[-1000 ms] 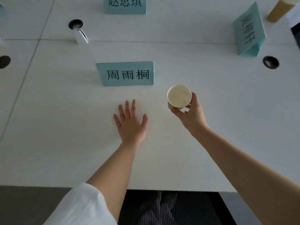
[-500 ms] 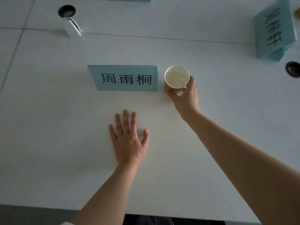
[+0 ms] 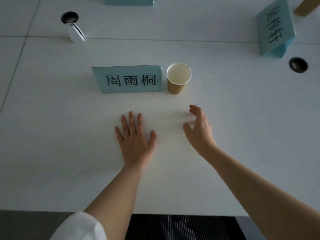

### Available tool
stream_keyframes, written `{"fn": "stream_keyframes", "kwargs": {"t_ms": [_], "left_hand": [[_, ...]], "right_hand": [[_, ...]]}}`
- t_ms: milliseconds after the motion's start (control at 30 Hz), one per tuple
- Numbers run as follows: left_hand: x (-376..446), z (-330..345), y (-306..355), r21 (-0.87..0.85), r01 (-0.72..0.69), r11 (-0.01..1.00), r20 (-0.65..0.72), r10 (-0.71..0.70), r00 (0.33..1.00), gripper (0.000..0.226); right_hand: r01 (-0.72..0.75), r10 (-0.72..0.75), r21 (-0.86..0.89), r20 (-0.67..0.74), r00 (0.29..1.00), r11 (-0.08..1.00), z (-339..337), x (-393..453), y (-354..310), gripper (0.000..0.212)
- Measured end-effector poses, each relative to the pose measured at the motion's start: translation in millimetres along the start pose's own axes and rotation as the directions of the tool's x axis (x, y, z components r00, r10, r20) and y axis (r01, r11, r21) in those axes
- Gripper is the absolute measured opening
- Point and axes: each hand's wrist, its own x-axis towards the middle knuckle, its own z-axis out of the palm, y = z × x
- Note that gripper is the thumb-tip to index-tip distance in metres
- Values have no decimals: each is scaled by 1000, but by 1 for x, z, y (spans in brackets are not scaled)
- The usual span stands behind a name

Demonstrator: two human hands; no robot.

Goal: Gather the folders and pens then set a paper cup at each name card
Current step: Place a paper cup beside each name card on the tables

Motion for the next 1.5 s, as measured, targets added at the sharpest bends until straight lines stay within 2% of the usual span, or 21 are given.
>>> {"fn": "stream_keyframes", "kwargs": {"t_ms": [100, 200, 367, 533, 633, 733, 833, 967, 1133, 1333, 1500], "left_hand": [[2, -5, 5, -62, 23, 998, 16, -22, 1000, 73], [-8, -10, 33, -152, 68, 986, 115, -51, 992, 66], [-92, -1, 85, -146, -214, 966, 202, 241, 949, 62], [-168, 15, 130, -113, -254, 961, 211, 273, 939, 56], [-206, 15, 178, -187, -260, 948, 241, 300, 923, 61], [-239, 11, 234, -232, -317, 919, 189, 363, 912, 61], [-270, 15, 294, -262, -324, 909, 113, 362, 925, 58], [-314, 23, 368, -336, -280, 899, 135, 340, 931, 55], [-362, 28, 445, -432, -343, 834, 167, 448, 878, 53], [-357, 31, 509, -519, -230, 823, 141, 348, 927, 49], [-323, 39, 560, -525, -163, 836, 114, 258, 959, 47]], "right_hand": [[-89, 89, -9, 7, 996, 996, -13, -40, 18, 51], [-152, 152, -7, 3, 988, 988, -32, -79, 38, 47], [-215, 215, -34, 14, 976, 976, -85, -137, 81, 42], [-258, 257, -41, -26, 966, 965, -152, -179, 128, 43], [-272, 272, -3, -42, 961, 962, -193, -207, 162, 42], [-320, 323, 56, -67, 944, 946, -237, -234, 198, 41], [-339, 354, 150, -87, 931, 929, -281, -264, 240, 39], [-372, 396, 200, -95, 913, 906, -341, -297, 285, 35], [-431, 470, 241, -134, 872, 870, -408, -316, 336, 34], [-448, 482, 224, -132, 866, 866, -465, -295, 374, 34], [-394, 418, 197, -99, 903, 898, -520, -242, 390, 34]]}}
